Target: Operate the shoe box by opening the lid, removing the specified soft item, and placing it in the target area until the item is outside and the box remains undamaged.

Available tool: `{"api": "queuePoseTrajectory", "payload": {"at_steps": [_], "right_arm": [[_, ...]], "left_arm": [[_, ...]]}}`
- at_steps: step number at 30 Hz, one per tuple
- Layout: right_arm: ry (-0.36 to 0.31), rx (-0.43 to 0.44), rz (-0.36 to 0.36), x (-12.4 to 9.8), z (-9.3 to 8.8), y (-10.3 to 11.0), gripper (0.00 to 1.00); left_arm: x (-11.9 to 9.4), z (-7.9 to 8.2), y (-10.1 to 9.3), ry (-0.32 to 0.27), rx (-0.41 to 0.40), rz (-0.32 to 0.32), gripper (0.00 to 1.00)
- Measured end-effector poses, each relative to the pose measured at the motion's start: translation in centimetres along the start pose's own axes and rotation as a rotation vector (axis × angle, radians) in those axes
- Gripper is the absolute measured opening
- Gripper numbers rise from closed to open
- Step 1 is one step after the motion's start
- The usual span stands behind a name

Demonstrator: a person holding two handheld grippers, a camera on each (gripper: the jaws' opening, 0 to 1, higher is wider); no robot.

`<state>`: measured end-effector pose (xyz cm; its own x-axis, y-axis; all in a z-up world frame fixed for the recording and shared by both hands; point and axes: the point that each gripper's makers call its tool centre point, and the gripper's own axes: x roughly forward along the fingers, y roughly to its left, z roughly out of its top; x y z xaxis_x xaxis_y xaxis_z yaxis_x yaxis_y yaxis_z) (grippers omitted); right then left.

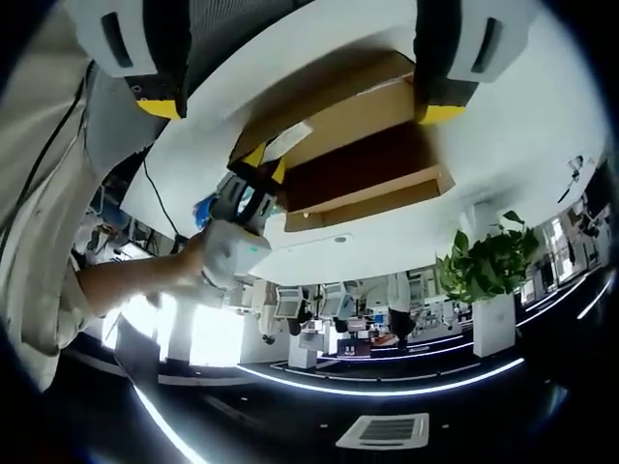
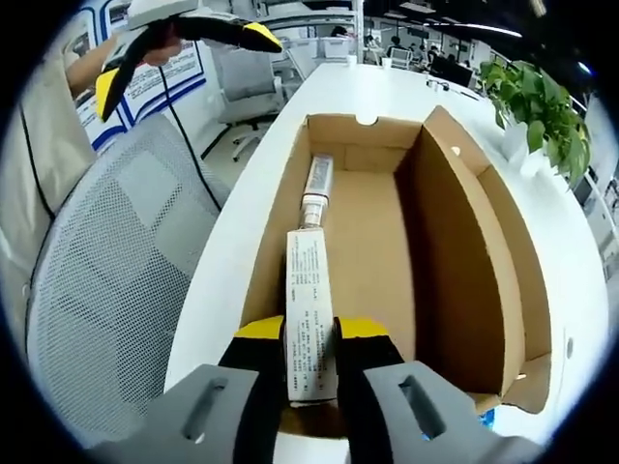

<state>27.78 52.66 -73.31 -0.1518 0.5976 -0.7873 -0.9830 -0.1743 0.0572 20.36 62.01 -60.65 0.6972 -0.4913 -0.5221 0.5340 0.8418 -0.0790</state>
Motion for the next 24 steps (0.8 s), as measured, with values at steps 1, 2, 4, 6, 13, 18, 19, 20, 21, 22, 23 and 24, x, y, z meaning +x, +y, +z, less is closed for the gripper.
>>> {"api": "queuePoseTrajectory", "payload": {"at_steps": [1,2,4,6,13,18,19,20,21,22,23,24], "right_arm": [[-0.004,-0.004,-0.004,-0.2,0.2,0.0,0.16],[-0.006,-0.009,-0.007,-0.3,0.3,0.0,0.16],[-0.013,-0.013,-0.012,-0.5,0.6,0.0,0.16],[-0.022,-0.021,-0.021,-0.9,0.9,0.1,0.16],[-0.050,-0.032,-0.054,-2.2,2.0,-0.3,0.16],[-0.077,-0.036,-0.081,-3.5,3.0,-0.5,0.15],[-0.083,-0.035,-0.085,-3.7,3.2,-0.5,0.15],[-0.087,-0.036,-0.089,-3.9,3.4,-0.5,0.15],[-0.090,-0.041,-0.094,-4.1,3.6,-0.6,0.15],[-0.092,-0.041,-0.097,-4.4,3.7,-0.6,0.15],[-0.097,-0.042,-0.100,-4.7,3.9,-0.6,0.15],[-0.100,-0.043,-0.103,-4.9,4.1,-0.6,0.15]], "left_arm": [[0.0,0.0,-0.1,-0.002,-0.002,-0.002,0.99],[0.0,0.0,-0.1,-0.002,-0.002,-0.003,0.99],[0.1,-0.2,-0.2,0.000,0.000,-0.003,0.99],[0.1,-0.3,-0.3,0.002,-0.001,-0.003,0.99],[0.2,-0.2,-0.9,-0.001,0.005,-0.014,0.98],[0.2,-0.1,-1.2,-0.006,0.004,-0.021,0.99],[0.3,-0.1,-1.2,-0.006,0.004,-0.022,0.99],[0.3,-0.1,-1.3,-0.005,0.005,-0.022,0.99],[0.3,-0.1,-1.3,-0.005,0.005,-0.022,0.99],[0.4,-0.1,-1.3,-0.005,0.005,-0.023,0.99],[0.4,-0.1,-1.3,-0.005,0.005,-0.025,0.99],[0.4,-0.1,-1.4,-0.006,0.005,-0.027,0.99]]}}
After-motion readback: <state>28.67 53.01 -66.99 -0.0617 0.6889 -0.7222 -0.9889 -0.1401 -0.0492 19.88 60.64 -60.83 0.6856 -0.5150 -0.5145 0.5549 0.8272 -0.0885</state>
